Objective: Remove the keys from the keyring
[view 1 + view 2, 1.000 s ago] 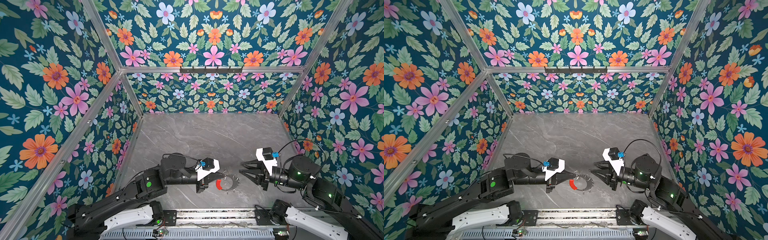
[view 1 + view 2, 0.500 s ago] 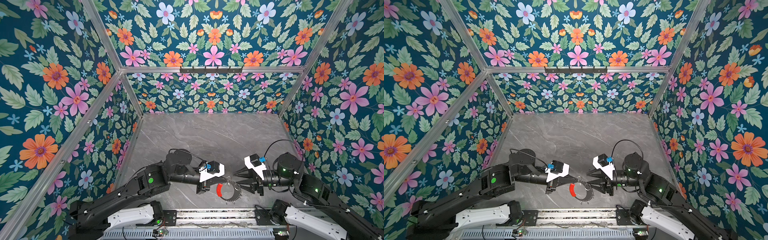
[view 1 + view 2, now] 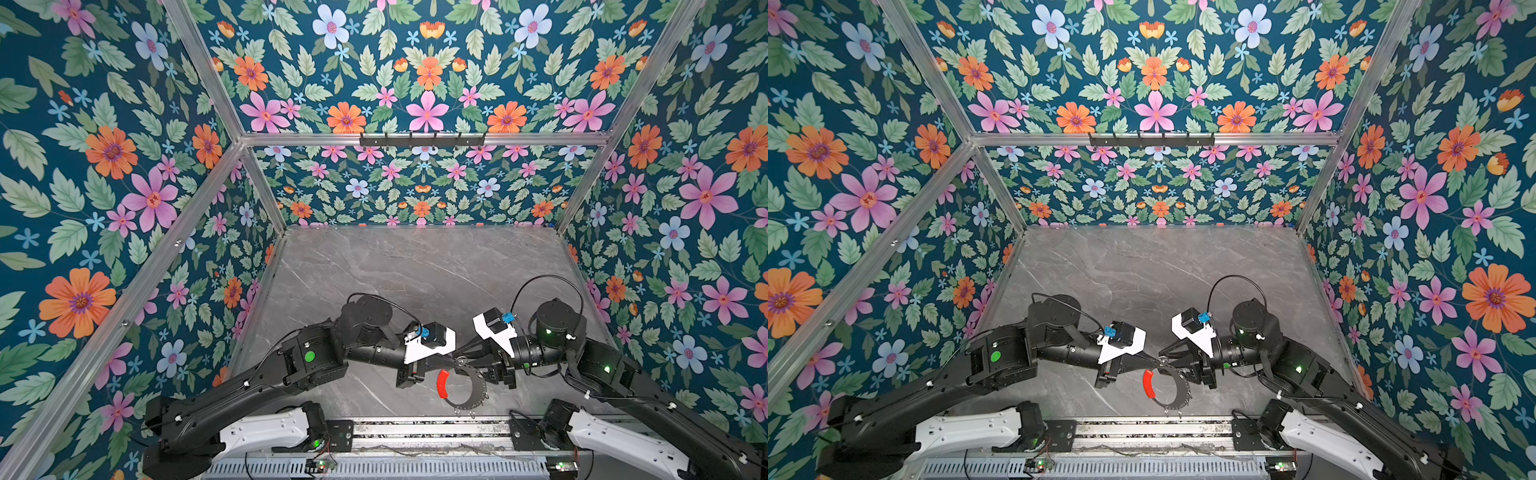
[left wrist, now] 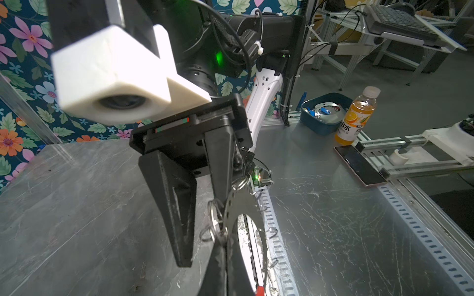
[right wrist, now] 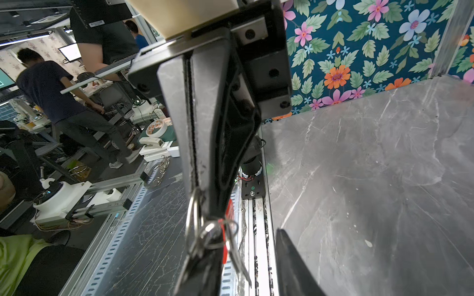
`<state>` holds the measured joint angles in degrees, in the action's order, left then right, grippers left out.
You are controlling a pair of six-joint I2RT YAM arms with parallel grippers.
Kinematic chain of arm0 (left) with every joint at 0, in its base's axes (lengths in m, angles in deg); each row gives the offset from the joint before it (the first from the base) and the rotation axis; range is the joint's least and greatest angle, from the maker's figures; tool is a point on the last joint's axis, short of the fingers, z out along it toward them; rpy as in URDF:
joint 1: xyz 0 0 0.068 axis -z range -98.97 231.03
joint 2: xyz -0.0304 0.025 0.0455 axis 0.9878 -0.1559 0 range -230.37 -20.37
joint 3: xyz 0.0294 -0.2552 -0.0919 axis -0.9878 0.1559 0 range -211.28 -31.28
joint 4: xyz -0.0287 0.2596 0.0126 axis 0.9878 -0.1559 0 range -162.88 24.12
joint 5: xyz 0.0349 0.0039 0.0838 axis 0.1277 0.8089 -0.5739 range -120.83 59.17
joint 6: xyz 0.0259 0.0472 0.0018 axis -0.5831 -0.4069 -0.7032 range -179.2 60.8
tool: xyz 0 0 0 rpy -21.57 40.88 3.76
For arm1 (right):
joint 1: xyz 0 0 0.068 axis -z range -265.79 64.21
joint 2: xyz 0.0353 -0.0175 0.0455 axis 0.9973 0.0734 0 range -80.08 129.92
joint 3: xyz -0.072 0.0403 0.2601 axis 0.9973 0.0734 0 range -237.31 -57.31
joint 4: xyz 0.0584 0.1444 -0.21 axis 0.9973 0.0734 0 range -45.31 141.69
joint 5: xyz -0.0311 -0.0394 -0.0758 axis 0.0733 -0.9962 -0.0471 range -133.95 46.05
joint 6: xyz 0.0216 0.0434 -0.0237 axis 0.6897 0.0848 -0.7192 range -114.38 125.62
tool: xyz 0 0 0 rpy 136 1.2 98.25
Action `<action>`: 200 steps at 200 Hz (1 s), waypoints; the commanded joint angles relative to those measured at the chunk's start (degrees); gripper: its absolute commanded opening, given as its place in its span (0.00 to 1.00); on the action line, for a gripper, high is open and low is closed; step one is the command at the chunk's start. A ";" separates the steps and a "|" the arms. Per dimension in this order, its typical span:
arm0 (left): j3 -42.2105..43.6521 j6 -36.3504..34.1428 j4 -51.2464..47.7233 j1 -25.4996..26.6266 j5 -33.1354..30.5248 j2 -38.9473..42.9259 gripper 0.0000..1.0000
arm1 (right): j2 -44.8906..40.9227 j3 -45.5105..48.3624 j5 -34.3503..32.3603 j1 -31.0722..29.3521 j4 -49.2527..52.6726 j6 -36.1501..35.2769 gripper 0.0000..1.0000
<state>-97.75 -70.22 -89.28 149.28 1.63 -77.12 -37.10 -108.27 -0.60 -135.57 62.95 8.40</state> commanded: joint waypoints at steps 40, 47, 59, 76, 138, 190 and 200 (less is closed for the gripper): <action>-0.46 0.12 0.83 -0.07 -0.97 0.24 0.00 | -1.74 -0.44 0.89 -0.03 0.06 -1.56 0.00; -0.44 0.18 0.73 -0.02 -1.21 0.35 0.00 | -1.93 -0.63 0.48 -0.05 0.67 -1.80 0.00; -0.58 0.36 0.56 -0.06 -1.34 0.33 0.00 | -2.19 -1.01 -0.22 0.00 1.86 -2.16 0.00; -0.79 0.78 0.12 -0.10 -1.88 0.58 0.00 | -2.54 -1.68 -1.92 -0.05 3.93 -2.98 0.00; -0.17 1.85 0.02 -0.05 -2.90 2.00 0.00 | -3.77 -3.01 -8.52 -0.03 7.64 -4.19 0.00; 0.18 2.46 -0.60 -0.10 -2.73 1.64 0.00 | -3.99 -4.07 -13.11 -0.05 7.23 -4.37 0.00; 0.21 2.33 -0.81 -0.03 -2.73 1.63 0.00 | -4.04 -4.40 -13.72 -0.05 7.11 -4.45 0.00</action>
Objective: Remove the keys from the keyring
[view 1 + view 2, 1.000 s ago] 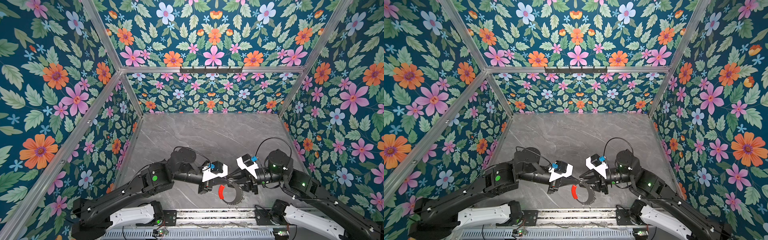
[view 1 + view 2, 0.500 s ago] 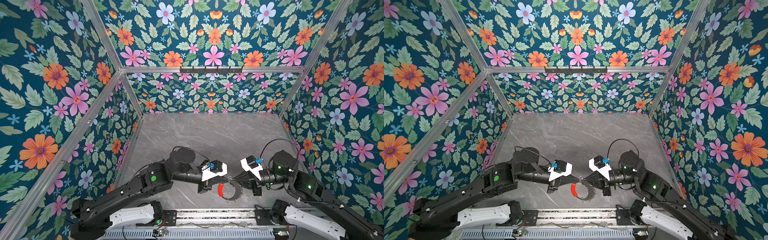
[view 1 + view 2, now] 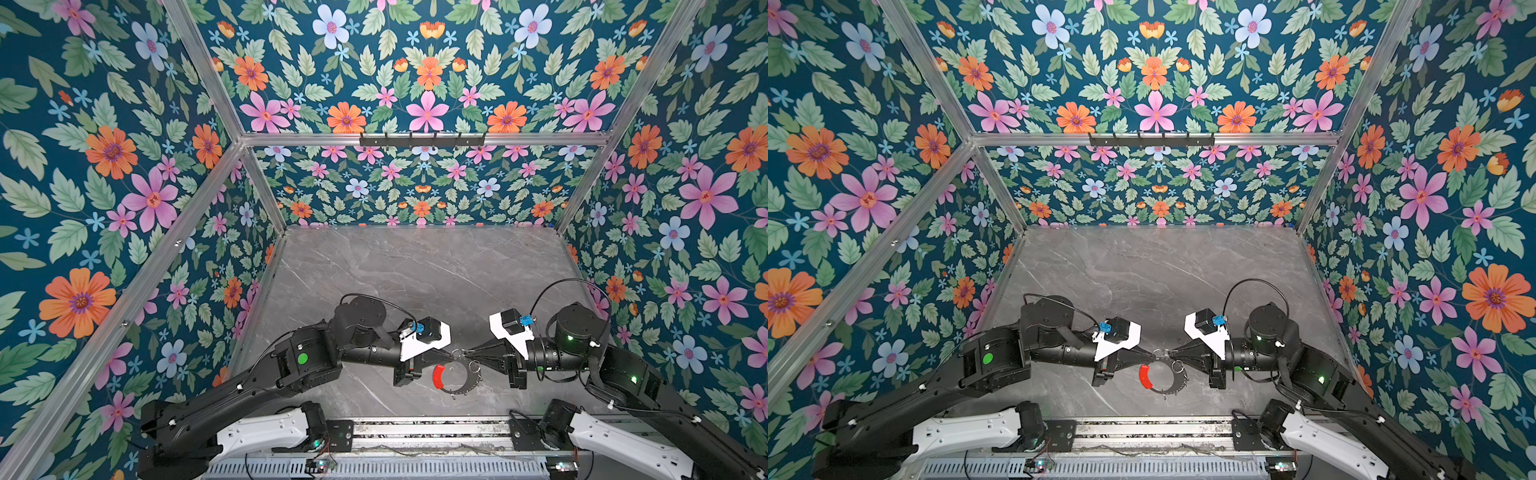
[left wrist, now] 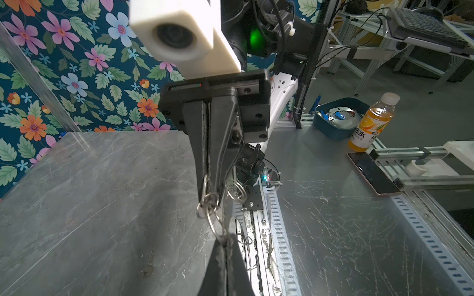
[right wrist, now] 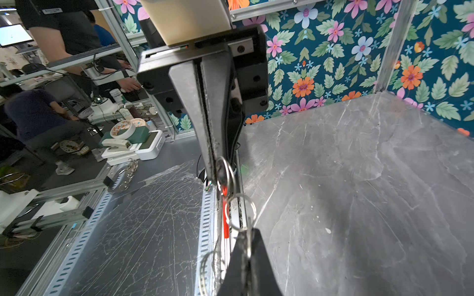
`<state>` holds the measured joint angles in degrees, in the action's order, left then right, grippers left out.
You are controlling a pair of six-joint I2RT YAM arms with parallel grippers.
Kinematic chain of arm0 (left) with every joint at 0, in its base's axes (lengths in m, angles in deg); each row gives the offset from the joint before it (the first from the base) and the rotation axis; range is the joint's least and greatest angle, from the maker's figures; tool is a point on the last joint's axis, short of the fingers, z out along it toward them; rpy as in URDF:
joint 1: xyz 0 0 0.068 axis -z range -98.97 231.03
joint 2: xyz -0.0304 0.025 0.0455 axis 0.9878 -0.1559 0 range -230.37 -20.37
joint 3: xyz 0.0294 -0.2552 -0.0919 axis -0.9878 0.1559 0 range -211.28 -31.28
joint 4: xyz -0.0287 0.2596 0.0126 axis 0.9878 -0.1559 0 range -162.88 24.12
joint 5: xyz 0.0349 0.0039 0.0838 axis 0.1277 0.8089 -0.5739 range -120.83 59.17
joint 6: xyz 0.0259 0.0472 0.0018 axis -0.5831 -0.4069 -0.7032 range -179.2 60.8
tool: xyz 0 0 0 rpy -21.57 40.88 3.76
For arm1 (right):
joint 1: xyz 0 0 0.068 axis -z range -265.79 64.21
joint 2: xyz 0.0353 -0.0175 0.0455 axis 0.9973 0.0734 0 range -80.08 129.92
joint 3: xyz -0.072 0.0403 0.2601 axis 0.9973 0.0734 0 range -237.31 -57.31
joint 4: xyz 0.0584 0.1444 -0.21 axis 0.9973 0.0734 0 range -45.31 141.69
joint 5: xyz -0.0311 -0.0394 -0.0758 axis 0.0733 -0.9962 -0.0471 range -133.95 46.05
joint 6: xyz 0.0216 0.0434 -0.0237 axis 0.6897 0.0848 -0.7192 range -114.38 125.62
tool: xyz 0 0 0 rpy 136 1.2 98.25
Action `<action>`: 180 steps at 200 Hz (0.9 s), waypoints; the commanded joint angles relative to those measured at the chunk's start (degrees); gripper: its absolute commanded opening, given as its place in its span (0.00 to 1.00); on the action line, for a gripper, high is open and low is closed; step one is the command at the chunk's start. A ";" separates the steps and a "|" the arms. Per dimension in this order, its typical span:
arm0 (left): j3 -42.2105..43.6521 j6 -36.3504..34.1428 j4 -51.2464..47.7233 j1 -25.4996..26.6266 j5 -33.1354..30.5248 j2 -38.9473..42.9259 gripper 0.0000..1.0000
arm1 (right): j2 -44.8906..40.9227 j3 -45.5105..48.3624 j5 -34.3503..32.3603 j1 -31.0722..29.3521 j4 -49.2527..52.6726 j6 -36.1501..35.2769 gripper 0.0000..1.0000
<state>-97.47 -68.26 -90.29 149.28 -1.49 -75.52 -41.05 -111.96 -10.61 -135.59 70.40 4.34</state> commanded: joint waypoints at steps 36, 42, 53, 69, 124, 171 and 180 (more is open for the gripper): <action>0.28 0.57 0.15 -0.11 0.11 0.15 0.00 | 0.70 -2.27 -4.68 -0.03 -0.19 -1.00 0.00; 0.28 0.54 0.15 -0.04 0.17 0.14 0.00 | 0.87 -2.47 -4.82 -0.01 -0.24 -1.01 0.00; 0.44 0.64 0.28 -0.08 -0.26 0.14 0.00 | 1.20 -3.15 -4.87 0.02 -0.23 -1.24 0.00; 0.70 0.91 0.79 -0.07 -0.52 0.07 0.00 | 2.23 -4.36 -4.89 -0.02 0.39 -1.83 0.00; 1.77 1.30 2.25 -0.03 -1.57 -0.23 0.00 | 5.52 -8.57 -3.56 -0.12 1.76 -2.92 0.00; 1.25 1.29 1.51 -0.05 -3.13 -0.97 0.00 | 7.50 -11.50 -4.71 -1.59 3.68 -4.44 0.00; 1.20 1.24 1.30 -0.02 -3.48 -1.05 0.00 | 7.79 -11.91 -6.52 -2.86 4.17 -5.07 0.00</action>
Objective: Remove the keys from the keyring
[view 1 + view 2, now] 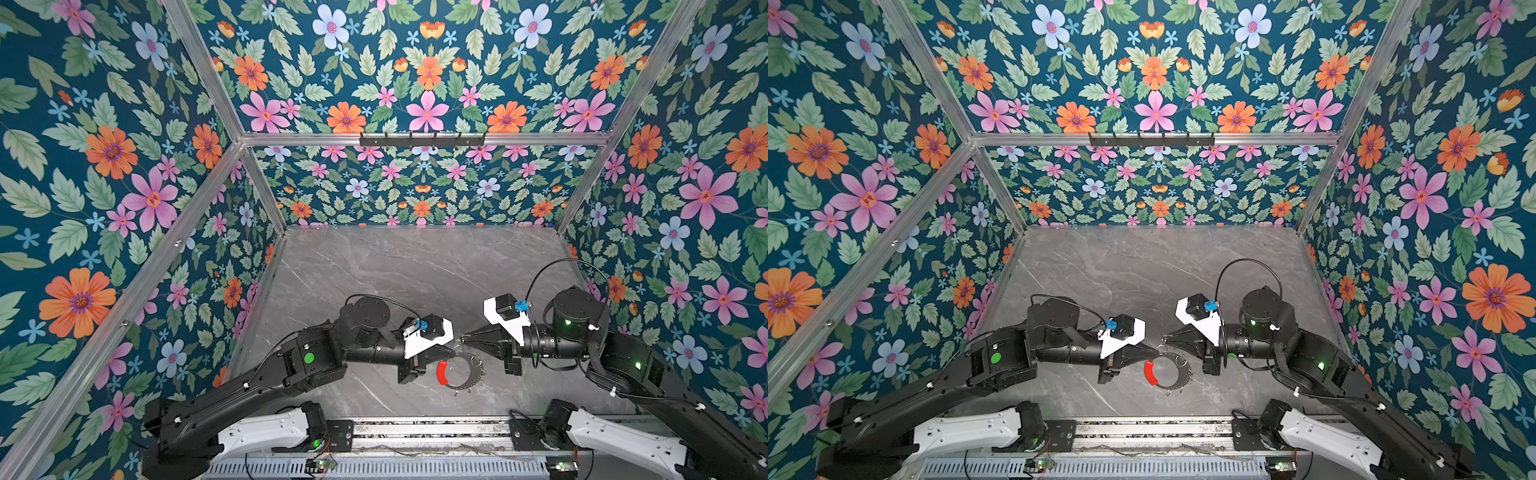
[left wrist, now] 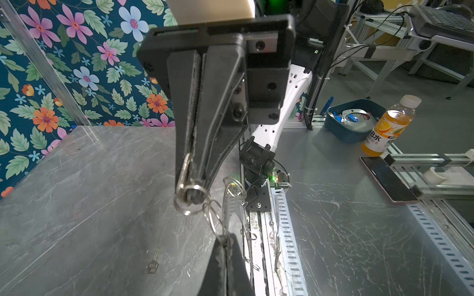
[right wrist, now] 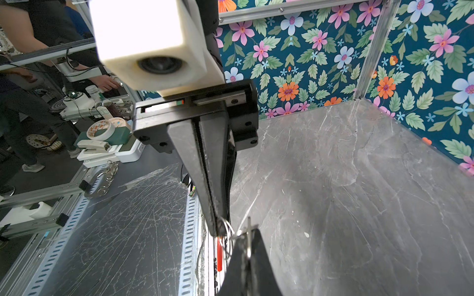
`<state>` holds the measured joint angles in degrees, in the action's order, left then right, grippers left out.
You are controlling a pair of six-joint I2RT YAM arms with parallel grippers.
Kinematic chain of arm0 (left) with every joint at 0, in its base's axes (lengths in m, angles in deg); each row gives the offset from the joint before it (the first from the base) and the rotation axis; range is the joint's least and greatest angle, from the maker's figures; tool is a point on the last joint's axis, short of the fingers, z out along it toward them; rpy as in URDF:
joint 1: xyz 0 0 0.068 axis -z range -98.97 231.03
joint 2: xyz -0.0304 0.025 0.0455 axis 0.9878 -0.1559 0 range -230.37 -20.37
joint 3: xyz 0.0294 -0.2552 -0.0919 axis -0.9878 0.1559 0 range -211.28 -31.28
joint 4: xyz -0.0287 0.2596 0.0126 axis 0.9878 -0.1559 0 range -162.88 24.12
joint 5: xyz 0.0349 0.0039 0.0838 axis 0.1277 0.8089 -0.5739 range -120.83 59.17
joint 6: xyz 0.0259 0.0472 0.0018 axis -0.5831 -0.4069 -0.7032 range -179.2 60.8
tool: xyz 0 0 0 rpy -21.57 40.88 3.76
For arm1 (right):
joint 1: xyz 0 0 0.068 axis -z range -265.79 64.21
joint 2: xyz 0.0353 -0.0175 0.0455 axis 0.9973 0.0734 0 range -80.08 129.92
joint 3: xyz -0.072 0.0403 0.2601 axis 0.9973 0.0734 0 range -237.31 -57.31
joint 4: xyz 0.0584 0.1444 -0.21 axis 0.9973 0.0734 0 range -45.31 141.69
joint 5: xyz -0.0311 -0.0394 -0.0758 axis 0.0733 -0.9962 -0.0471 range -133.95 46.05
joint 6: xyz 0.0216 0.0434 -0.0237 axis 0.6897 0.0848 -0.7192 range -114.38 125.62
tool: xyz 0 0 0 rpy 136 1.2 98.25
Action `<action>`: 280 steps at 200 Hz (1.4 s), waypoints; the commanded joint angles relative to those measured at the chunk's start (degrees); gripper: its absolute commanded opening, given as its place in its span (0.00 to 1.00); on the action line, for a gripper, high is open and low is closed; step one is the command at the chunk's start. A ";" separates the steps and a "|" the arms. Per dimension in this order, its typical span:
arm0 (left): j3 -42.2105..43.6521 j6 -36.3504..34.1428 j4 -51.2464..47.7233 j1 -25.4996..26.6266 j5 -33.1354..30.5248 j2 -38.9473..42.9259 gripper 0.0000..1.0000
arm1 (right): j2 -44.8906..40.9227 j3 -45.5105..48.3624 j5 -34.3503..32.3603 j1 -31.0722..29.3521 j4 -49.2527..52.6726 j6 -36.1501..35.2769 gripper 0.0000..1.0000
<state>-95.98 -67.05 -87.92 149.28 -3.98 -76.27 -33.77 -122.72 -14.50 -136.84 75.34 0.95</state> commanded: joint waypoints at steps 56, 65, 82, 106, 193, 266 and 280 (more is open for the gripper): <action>-1.69 -0.39 -3.38 -0.06 -3.03 -1.78 0.00 | 4.58 -4.71 -16.94 -10.00 3.89 -6.36 0.00; -1.82 -0.44 -3.70 -0.01 -2.99 -2.06 0.00 | 4.58 -4.73 -17.63 -10.36 3.59 -6.59 0.00; -1.97 -0.55 -4.09 -0.01 -3.21 -2.57 0.00 | 4.67 -4.82 -17.55 -10.50 2.95 -6.52 0.00; -1.71 -0.34 -2.96 0.00 -4.26 -2.29 0.00 | 4.75 -4.51 -16.05 -10.47 1.63 -6.08 0.00; 0.46 -0.01 2.76 -0.02 -7.93 -0.97 0.00 | 5.11 -3.54 -10.82 -10.46 -1.98 -3.34 0.00; 0.46 2.08 1.83 -0.09 -11.05 0.17 0.19 | 5.38 -3.41 -11.83 -10.48 -2.35 -2.42 0.00; 0.50 2.30 1.56 -0.05 -11.24 0.44 0.22 | 5.29 -3.32 -12.14 -10.47 -2.35 -2.23 0.00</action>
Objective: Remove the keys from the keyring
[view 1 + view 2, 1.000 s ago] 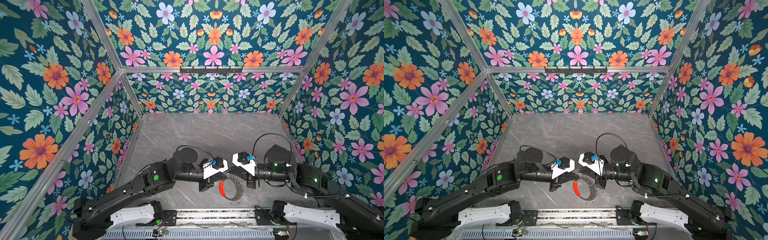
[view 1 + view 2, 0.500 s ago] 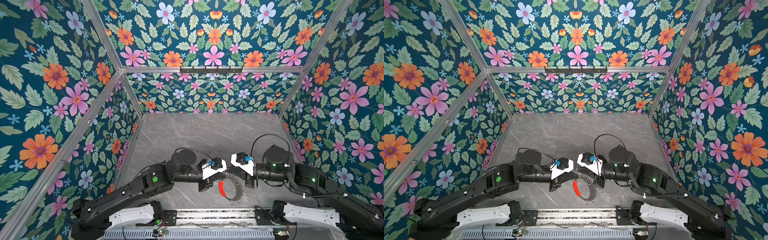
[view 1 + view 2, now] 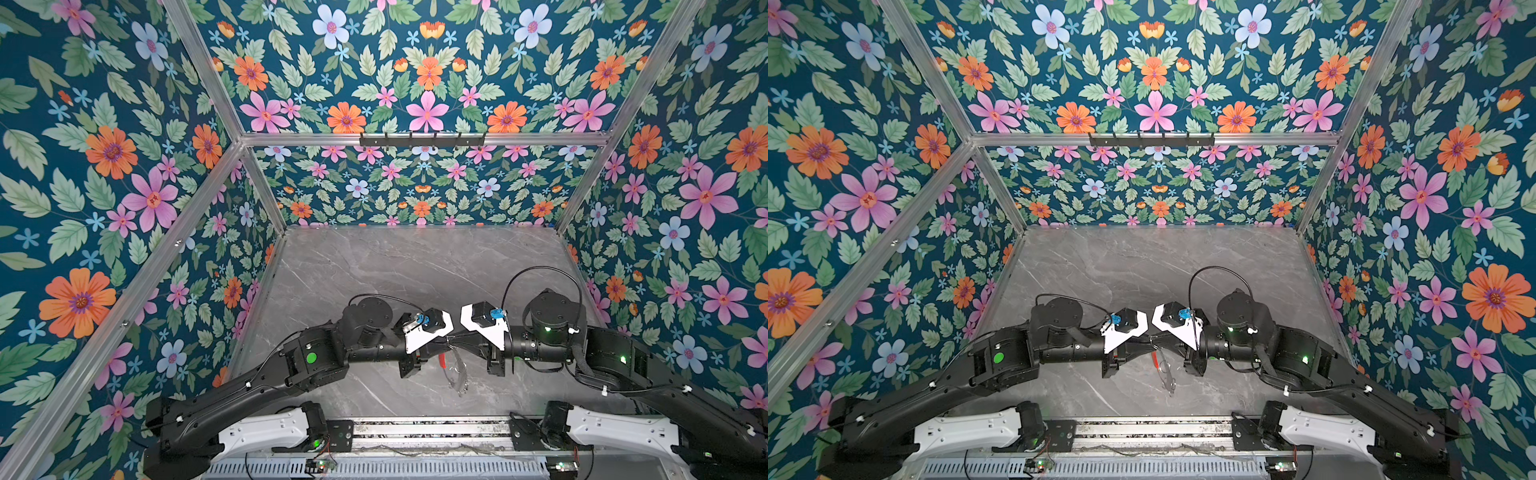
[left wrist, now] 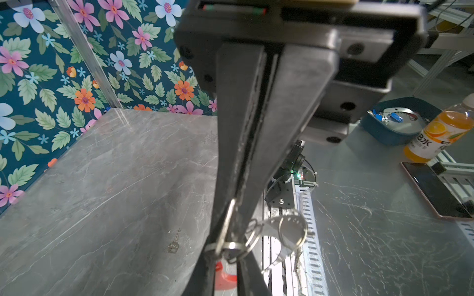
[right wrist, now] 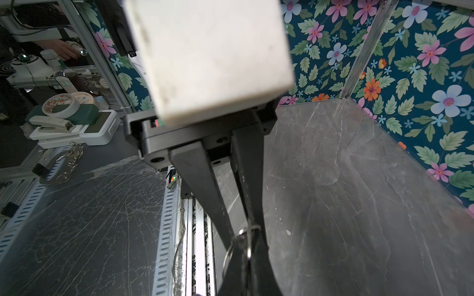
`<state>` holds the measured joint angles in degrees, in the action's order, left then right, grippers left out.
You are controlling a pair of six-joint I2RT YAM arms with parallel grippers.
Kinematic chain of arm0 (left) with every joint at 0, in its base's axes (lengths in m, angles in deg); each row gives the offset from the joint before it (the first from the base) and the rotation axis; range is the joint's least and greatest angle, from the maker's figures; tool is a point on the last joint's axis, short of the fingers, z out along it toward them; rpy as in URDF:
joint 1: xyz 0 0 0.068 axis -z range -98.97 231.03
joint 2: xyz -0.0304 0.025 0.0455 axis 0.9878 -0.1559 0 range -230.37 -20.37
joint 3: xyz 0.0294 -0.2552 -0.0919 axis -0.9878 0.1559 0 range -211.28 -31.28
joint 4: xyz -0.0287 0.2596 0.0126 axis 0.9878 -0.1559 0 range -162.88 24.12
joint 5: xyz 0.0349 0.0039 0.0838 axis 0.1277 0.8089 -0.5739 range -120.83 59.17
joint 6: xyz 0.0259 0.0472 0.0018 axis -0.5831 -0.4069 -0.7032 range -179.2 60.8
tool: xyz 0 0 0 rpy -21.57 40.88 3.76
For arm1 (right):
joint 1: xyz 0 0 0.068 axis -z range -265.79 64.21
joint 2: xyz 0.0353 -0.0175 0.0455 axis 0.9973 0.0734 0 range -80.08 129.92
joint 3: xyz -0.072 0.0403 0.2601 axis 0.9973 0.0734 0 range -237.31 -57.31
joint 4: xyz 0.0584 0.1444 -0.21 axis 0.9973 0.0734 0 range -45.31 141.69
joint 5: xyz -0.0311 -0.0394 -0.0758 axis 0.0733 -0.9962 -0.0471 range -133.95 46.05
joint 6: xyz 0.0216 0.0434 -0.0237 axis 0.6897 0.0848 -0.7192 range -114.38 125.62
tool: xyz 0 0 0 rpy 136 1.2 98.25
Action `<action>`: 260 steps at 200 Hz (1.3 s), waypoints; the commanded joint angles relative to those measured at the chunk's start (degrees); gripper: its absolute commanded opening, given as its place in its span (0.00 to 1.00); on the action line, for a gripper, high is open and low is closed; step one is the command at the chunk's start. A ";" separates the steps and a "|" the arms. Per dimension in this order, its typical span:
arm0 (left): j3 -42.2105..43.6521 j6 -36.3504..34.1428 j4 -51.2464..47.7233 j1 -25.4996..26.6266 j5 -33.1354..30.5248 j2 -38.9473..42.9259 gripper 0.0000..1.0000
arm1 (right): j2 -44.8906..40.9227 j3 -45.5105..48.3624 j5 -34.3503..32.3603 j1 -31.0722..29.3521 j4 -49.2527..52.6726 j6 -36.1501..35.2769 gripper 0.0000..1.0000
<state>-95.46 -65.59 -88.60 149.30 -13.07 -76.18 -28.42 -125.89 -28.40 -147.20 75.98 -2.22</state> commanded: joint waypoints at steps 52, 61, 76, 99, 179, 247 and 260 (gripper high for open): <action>-0.24 1.32 0.79 -0.08 -4.56 0.94 0.27 | 0.17 0.15 -0.70 -0.08 -3.23 2.93 0.00; -0.24 1.45 0.47 -0.07 -5.11 1.18 0.29 | 0.20 0.44 -1.20 -0.12 -3.49 3.46 0.00; -0.49 1.71 -0.32 -0.02 -6.31 1.54 0.31 | 0.07 1.13 -1.95 -0.12 -3.99 4.45 0.00; -0.57 2.00 -1.18 -0.13 -7.47 2.14 0.32 | -0.40 2.34 -3.07 -0.12 -5.18 6.09 0.00; -0.33 2.03 -3.02 -0.12 -10.94 2.28 0.34 | -0.50 5.29 -7.17 -0.20 -8.61 15.53 0.00; -0.57 2.66 -5.20 -0.11 -15.85 2.54 0.37 | 0.36 6.00 -12.33 -0.53 -8.99 21.86 0.00; -0.44 2.96 -5.40 -0.20 -16.71 2.79 0.38 | 0.62 6.07 -13.79 -0.65 -8.71 22.55 0.00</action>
<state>-95.70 -63.62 -93.35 149.28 -26.98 -73.71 -28.05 -119.79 -38.56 -147.59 68.94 17.58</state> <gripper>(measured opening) 0.376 0.052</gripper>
